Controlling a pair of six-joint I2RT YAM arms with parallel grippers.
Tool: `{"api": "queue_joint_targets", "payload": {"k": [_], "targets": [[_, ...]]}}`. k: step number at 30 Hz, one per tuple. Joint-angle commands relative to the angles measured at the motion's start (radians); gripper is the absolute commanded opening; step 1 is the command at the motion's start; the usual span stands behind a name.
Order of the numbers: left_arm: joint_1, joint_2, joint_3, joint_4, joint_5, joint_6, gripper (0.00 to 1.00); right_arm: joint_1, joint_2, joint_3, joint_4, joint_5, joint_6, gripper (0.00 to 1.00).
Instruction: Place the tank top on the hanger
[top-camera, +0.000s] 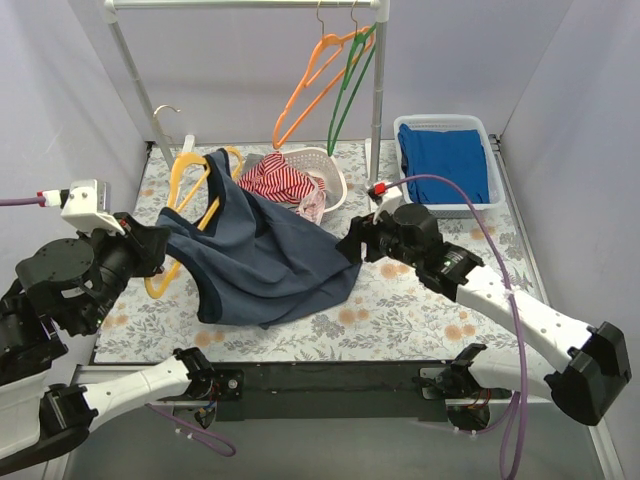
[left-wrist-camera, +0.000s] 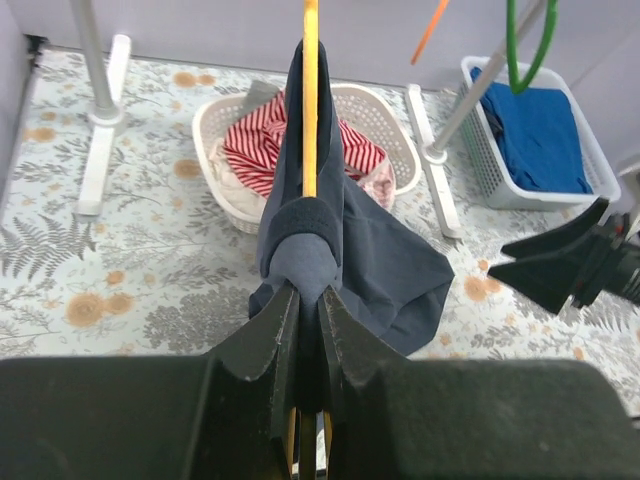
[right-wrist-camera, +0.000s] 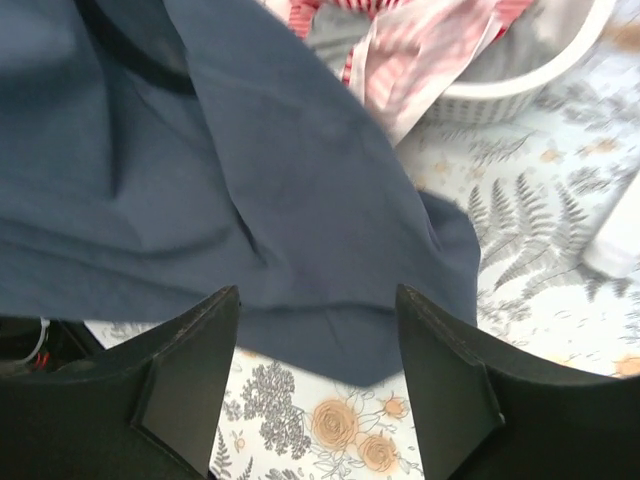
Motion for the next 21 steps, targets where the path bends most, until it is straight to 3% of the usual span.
{"api": "queue_joint_targets", "payload": {"k": [1,10,18,21], "targets": [[0.001,0.036,0.099,-0.029,-0.133,0.014,0.0,-0.003,0.072,-0.047,0.168,-0.121,0.028,0.73],[0.001,0.07,0.197,0.038,-0.173,0.109,0.0,0.001,0.367,-0.006,0.317,-0.121,0.013,0.79],[0.001,0.087,0.265,0.095,-0.177,0.155,0.0,0.068,0.671,0.204,0.392,-0.11,0.007,0.8],[-0.001,0.09,0.279,0.106,-0.179,0.167,0.0,0.104,0.776,0.255,0.39,-0.077,0.029,0.75]]}}
